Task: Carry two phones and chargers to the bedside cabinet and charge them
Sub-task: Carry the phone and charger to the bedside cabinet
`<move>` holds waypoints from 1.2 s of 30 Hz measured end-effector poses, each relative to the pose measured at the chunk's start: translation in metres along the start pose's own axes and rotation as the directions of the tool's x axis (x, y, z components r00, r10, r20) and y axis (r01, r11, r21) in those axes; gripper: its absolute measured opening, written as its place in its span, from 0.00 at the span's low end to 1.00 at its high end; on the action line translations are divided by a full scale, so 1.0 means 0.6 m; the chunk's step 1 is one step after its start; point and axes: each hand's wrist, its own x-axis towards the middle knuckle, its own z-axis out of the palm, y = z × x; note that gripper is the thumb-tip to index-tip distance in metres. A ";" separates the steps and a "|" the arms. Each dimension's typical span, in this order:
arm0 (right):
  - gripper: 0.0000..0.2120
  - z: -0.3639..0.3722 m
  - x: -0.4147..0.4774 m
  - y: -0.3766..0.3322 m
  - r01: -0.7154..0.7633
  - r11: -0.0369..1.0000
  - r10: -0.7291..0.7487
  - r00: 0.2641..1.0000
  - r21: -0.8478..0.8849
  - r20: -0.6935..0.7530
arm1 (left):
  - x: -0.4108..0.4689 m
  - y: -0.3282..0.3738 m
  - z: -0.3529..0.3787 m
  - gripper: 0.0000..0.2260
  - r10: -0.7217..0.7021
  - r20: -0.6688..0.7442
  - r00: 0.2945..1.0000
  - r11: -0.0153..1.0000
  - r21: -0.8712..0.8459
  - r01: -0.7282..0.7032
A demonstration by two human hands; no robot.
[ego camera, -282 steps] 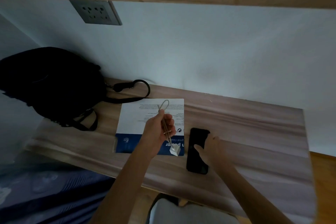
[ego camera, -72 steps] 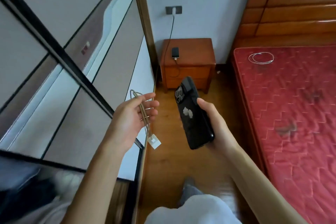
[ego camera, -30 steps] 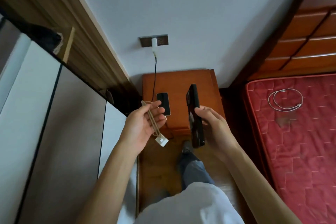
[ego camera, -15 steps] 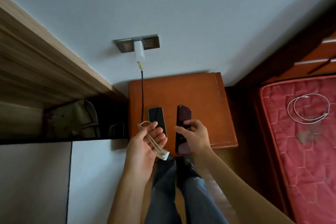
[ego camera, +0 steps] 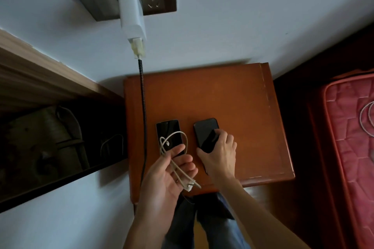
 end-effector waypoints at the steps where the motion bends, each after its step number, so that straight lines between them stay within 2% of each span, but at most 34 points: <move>1: 0.34 0.005 0.006 0.003 0.017 1.000 -0.017 1.000 -0.017 -0.006 | 0.011 0.001 0.001 0.14 0.001 0.003 1.000 1.000 -0.005 -0.001; 8: 0.32 0.017 0.031 0.022 0.081 0.983 -0.078 0.997 -0.164 0.024 | 0.052 0.018 0.035 0.16 -0.013 0.001 1.000 1.000 0.000 0.013; 12: 0.29 0.014 0.031 0.025 0.079 0.983 -0.071 0.996 -0.164 0.053 | 0.057 0.023 0.052 0.16 -0.001 0.008 1.000 1.000 0.014 0.001; 14: 0.28 0.006 0.027 0.024 0.074 0.990 -0.064 0.994 -0.117 0.085 | 0.057 0.028 0.061 0.16 0.001 0.019 1.000 1.000 0.003 -0.001; 16: 0.25 -0.007 0.019 0.024 0.123 0.992 -0.119 0.989 -0.042 0.082 | 0.054 0.035 0.071 0.16 0.015 0.037 0.999 1.000 -0.022 -0.014; 18: 0.22 -0.025 0.007 0.026 0.177 0.973 -0.194 0.975 0.148 0.111 | 0.051 0.044 0.082 0.16 0.036 0.061 0.997 0.997 -0.067 -0.032; 20: 0.29 -0.046 -0.008 0.027 0.174 0.928 -0.255 0.941 0.330 0.222 | 0.048 0.050 0.094 0.15 0.061 0.097 0.993 0.992 -0.116 -0.050; 22: 0.33 -0.055 -0.026 0.028 0.166 0.892 -0.302 0.911 0.421 0.281 | 0.044 0.057 0.105 0.15 0.079 0.129 0.988 0.987 -0.151 -0.059; 24: 0.29 -0.049 -0.037 0.023 0.127 0.856 -0.285 0.925 0.501 0.252 | 0.045 0.062 0.114 0.15 0.091 0.156 0.984 0.982 -0.175 -0.063; 27: 0.16 -0.036 -0.034 0.009 0.023 0.797 -0.191 0.957 0.603 0.217 | 0.047 0.068 0.116 0.17 0.092 0.169 0.981 0.977 -0.207 -0.056; 29: 0.11 -0.037 -0.024 -0.001 -0.003 0.769 -0.170 0.963 0.640 0.209 | 0.050 0.070 0.109 0.17 0.093 0.166 0.982 0.977 -0.205 -0.057; 32: 0.09 -0.060 -0.007 -0.011 0.016 0.713 -0.188 0.967 0.701 0.169 | 0.058 0.071 0.095 0.16 0.147 0.105 0.984 0.982 -0.138 -0.132; 36: 0.12 -0.119 0.012 -0.018 0.029 0.693 -0.173 0.977 0.721 0.128 | 0.076 0.068 0.083 0.14 0.266 -0.018 0.964 0.960 -0.092 -0.266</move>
